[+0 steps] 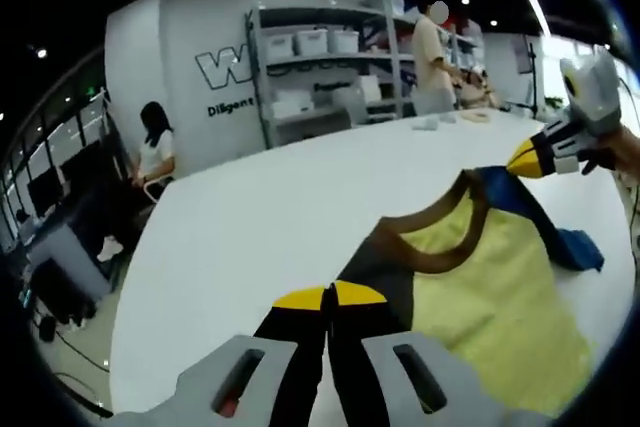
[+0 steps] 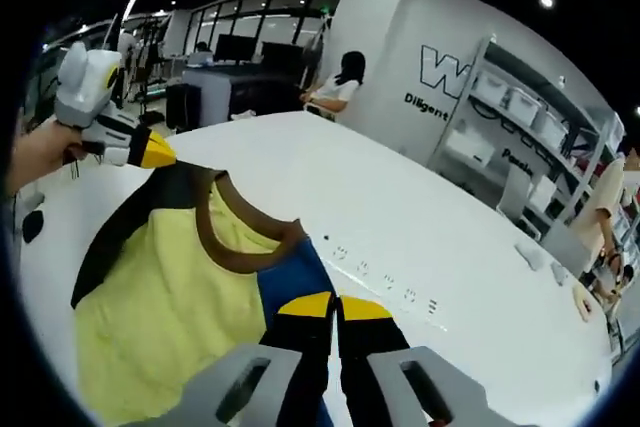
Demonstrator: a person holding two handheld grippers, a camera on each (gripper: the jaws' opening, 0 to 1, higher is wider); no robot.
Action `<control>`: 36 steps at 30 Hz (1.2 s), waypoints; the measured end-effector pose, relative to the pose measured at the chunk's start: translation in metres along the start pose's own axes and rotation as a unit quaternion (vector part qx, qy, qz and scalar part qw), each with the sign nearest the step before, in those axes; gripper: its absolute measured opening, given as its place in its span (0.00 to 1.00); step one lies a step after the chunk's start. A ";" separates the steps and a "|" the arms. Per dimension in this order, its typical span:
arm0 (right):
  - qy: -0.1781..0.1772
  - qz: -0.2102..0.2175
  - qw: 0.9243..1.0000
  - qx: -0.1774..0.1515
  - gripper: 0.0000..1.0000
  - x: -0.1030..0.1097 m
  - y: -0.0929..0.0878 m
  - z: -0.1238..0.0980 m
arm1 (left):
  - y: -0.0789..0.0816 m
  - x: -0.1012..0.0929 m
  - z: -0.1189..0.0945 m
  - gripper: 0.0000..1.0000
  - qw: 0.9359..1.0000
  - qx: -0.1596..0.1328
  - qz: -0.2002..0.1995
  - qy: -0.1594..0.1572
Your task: Fold the garment on the visible template until the final outline fits inside the template.
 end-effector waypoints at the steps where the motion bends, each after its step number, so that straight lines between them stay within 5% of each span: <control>1: 0.005 0.002 1.000 0.010 0.00 0.000 -0.005 0.005 | -0.005 0.001 0.006 0.00 1.000 0.011 -0.004 0.002; 7: 0.017 -0.020 0.998 0.057 0.00 -0.006 -0.027 0.051 | -0.023 0.001 0.032 0.00 0.999 0.035 0.024 0.011; 16: -0.009 -0.077 0.992 0.104 0.00 -0.005 -0.055 0.079 | -0.038 0.003 0.058 0.00 0.993 0.072 0.092 0.024; 20: -0.007 -0.051 0.992 0.116 0.00 -0.004 -0.064 0.095 | -0.041 0.003 0.064 0.00 0.991 0.078 0.105 0.029; 30: -0.007 -0.036 0.995 0.094 0.00 0.005 -0.065 0.094 | -0.067 0.011 0.070 0.01 0.987 0.118 0.094 0.055; 34: -0.013 -0.043 0.995 0.087 0.00 0.008 -0.067 0.087 | -0.067 0.011 0.068 0.01 0.987 0.113 0.104 0.054; 36: -0.012 -0.010 0.996 0.084 0.00 0.011 -0.068 0.084 | -0.067 0.012 0.066 0.01 0.988 0.113 0.094 0.051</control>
Point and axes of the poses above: the point that each gripper's makers call its tool centre point, and the gripper's own axes: z roughly forward along the fingers, x roughly to its left, y roughly out of its top, the point moved 3 cm from there along -z, roughly backward along the fingers, and after that the axes turned 1 degree about -z, right-handed, at the moved point
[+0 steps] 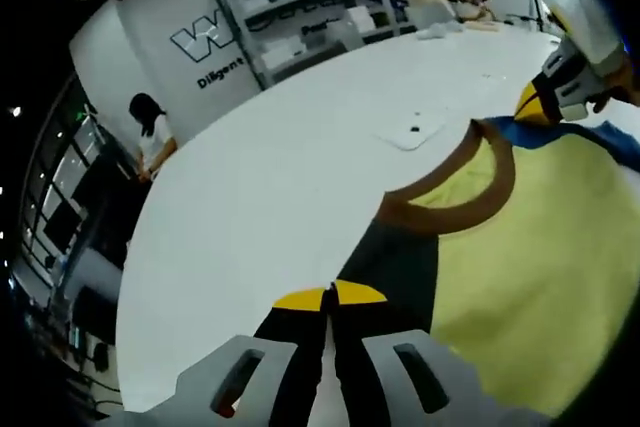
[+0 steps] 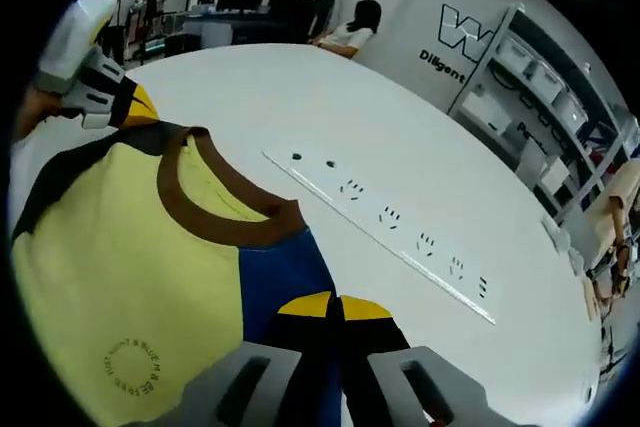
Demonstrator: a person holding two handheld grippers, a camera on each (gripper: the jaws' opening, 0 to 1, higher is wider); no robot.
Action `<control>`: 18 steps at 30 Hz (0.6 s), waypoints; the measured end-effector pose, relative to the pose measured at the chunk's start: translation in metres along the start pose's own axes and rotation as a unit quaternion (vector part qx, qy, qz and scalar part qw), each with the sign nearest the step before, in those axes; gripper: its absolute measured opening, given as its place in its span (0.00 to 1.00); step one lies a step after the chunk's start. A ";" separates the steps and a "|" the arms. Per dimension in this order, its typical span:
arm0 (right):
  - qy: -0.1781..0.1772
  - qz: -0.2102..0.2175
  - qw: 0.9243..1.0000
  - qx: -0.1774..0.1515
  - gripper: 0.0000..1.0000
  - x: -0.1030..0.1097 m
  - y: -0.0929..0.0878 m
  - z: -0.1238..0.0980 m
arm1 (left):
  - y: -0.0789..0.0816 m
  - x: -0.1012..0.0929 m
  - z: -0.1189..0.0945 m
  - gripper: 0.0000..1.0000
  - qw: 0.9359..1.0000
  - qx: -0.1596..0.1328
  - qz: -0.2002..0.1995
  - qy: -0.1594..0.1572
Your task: Fold the garment on the visible template until the final outline fits inside the template.
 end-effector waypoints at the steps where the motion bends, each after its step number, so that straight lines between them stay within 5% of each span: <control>1: 0.005 0.006 1.000 -0.002 0.00 0.000 0.000 -0.001 | 0.000 0.000 -0.001 0.03 1.000 0.000 -0.008 -0.002; 4: 0.011 0.041 0.999 -0.013 0.09 0.001 0.002 -0.006 | 0.000 -0.005 -0.007 0.20 0.998 0.001 -0.064 -0.029; 6: 0.008 0.061 0.998 -0.030 0.21 -0.002 0.007 -0.013 | 0.003 0.000 -0.013 0.28 0.998 -0.007 -0.062 -0.027; 10: 0.013 0.128 0.990 -0.049 0.27 0.000 0.014 -0.026 | 0.008 0.004 -0.029 0.40 0.996 -0.011 -0.079 -0.027; 13: 0.022 0.144 0.988 -0.056 0.41 0.000 0.018 -0.028 | 0.014 0.001 -0.040 0.49 0.995 -0.023 -0.086 -0.034; 18: 0.032 0.146 0.985 -0.080 0.51 0.007 0.026 -0.043 | 0.016 -0.005 -0.058 0.65 0.995 -0.028 -0.087 -0.042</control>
Point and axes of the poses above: the point that each gripper's makers call its tool centre point, and the gripper's own axes: z roughly forward along the fingers, x roughly to its left, y roughly out of its top, the point moved 3 cm from there along -z, roughly backward along the fingers, and after that the axes turned 1 degree about -z, right-handed, at the moved point
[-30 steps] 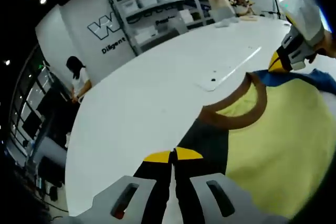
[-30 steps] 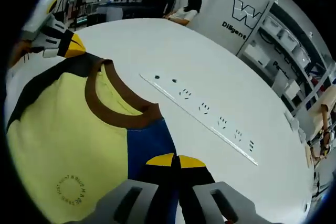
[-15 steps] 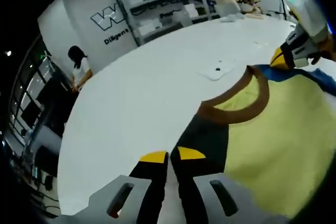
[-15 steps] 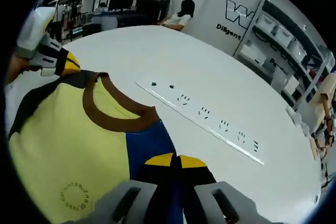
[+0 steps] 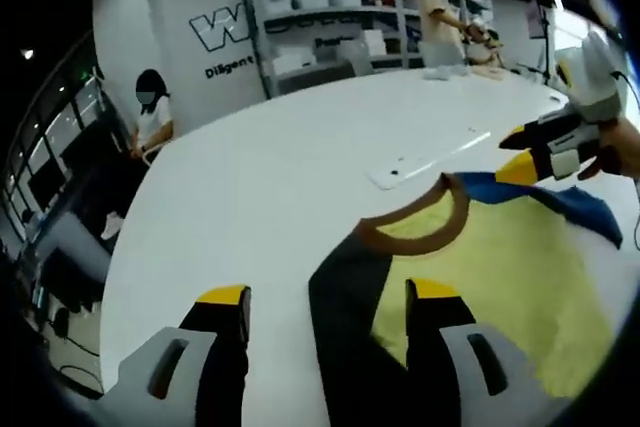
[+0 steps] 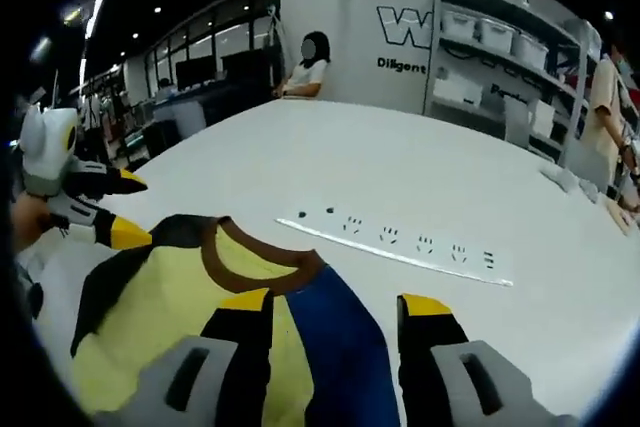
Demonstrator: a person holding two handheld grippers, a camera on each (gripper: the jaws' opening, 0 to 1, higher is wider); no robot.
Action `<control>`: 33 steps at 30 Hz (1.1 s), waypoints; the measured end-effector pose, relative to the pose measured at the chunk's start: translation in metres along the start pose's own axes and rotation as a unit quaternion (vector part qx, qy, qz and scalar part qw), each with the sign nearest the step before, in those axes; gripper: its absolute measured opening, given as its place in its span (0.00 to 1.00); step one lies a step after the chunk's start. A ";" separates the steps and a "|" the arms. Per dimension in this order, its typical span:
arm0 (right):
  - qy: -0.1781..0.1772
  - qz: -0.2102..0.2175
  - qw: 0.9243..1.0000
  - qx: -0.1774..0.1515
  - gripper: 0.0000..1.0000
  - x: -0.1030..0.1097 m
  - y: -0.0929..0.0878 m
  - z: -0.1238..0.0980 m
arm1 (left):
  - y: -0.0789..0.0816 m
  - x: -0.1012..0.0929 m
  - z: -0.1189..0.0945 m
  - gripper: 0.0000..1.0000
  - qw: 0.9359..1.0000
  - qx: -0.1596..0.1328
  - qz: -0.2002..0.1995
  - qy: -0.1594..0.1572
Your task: Fold the garment on the visible template until the final outline fits inside the template.
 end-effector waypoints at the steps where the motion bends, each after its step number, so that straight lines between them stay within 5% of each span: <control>1: 0.003 0.001 1.000 -0.001 0.54 0.002 0.000 -0.003 | 0.000 -0.002 -0.003 0.68 1.000 -0.004 -0.005 -0.003; 6: 0.031 -0.013 0.999 -0.013 0.65 0.016 0.000 -0.023 | 0.003 -0.015 -0.022 0.84 0.999 -0.034 0.004 -0.015; 12: 0.063 -0.010 0.998 -0.008 0.74 0.032 -0.011 -0.041 | -0.003 -0.025 -0.040 0.90 0.999 -0.023 0.031 -0.015; 33: 0.111 -0.040 0.993 0.006 0.71 0.056 -0.066 -0.091 | -0.060 -0.055 -0.084 0.76 1.000 0.015 -0.009 -0.018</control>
Point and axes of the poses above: the point that each gripper's makers call its tool centre point, and the gripper's own axes: z roughly forward along the fingers, x roughly to its left, y roughly out of its top, the point moved 3 cm from there along -z, roughly backward along the fingers, and after that the axes turned 1 degree about -z, right-handed, at the moved point
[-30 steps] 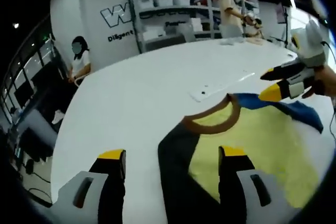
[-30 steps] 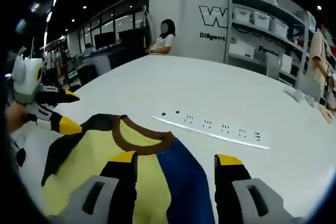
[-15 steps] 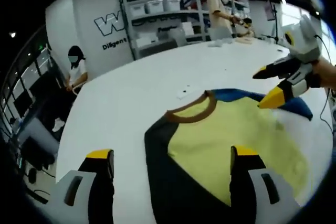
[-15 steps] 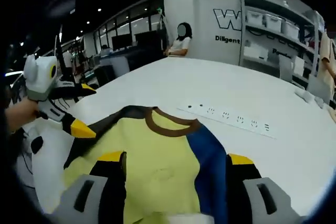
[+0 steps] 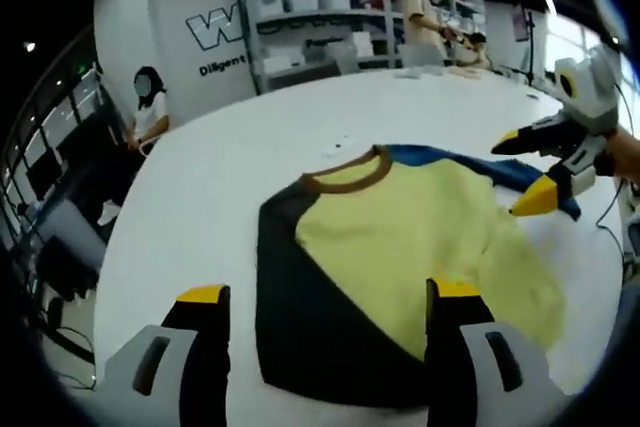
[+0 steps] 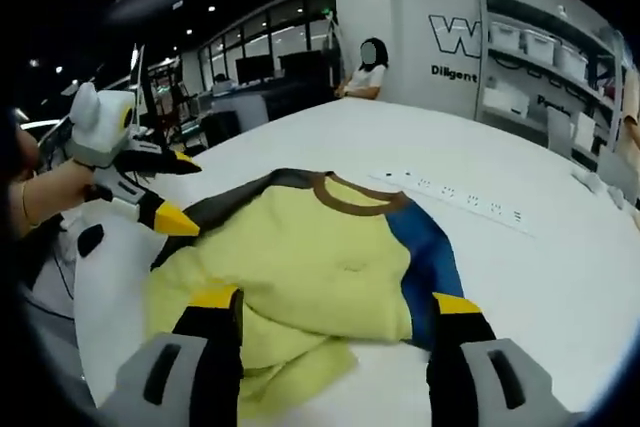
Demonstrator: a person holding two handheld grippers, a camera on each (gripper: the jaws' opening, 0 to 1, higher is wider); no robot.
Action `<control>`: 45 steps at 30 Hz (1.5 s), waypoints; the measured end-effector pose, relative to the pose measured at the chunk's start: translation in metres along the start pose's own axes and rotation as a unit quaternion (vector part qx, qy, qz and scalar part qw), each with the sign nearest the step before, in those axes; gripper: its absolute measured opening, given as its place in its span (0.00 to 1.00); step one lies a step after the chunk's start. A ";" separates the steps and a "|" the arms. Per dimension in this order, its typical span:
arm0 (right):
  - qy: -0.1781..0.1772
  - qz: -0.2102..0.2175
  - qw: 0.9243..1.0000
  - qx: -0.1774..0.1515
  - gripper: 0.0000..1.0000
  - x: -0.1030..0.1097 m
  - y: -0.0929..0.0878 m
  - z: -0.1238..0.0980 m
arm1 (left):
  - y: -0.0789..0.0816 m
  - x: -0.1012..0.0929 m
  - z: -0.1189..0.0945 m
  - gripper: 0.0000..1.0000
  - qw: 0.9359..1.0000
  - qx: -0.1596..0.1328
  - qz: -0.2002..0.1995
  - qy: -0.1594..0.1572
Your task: Fold the garment on the visible template until the final outline fits inside the template.
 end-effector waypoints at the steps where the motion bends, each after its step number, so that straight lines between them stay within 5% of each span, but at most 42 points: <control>1: 0.000 0.000 1.000 0.004 0.70 0.000 -0.003 0.000 | -0.003 -0.001 -0.001 0.74 1.000 0.001 -0.011 -0.004; 3: -0.003 0.002 1.000 0.007 0.67 -0.002 -0.008 -0.002 | -0.008 -0.003 -0.002 0.71 0.999 0.001 -0.044 -0.012; 10: -0.005 0.011 1.000 0.010 0.58 -0.004 -0.018 -0.005 | -0.025 -0.003 -0.005 0.58 0.998 0.017 -0.054 -0.002; 16: 0.001 0.011 1.000 0.017 0.34 -0.005 -0.031 0.001 | -0.042 -0.013 -0.001 0.47 0.994 0.040 -0.102 -0.019; 19: -0.002 0.017 1.000 0.025 0.31 -0.008 -0.037 0.004 | -0.045 -0.012 0.001 0.43 0.992 0.042 -0.115 -0.016; 27: -0.003 0.011 0.999 0.047 0.21 -0.010 -0.048 0.008 | -0.048 -0.011 0.000 0.14 0.989 0.048 -0.138 -0.023; 30: -0.004 0.000 0.999 0.053 0.07 -0.010 -0.051 0.010 | -0.050 -0.013 0.001 0.00 0.989 0.051 -0.137 -0.035; 45: 0.003 -0.039 0.997 0.063 0.00 -0.005 -0.050 -0.007 | -0.032 0.007 -0.017 0.00 0.994 0.014 -0.105 -0.023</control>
Point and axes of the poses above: the point that each gripper's makers call its tool centre point, and the gripper's own axes: z roughly forward along the fingers, x roughly to its left, y roughly out of its top, the point moved 3 cm from there along -z, roughly backward along the fingers, and after that the axes turned 1 degree about -z, right-handed, at the moved point
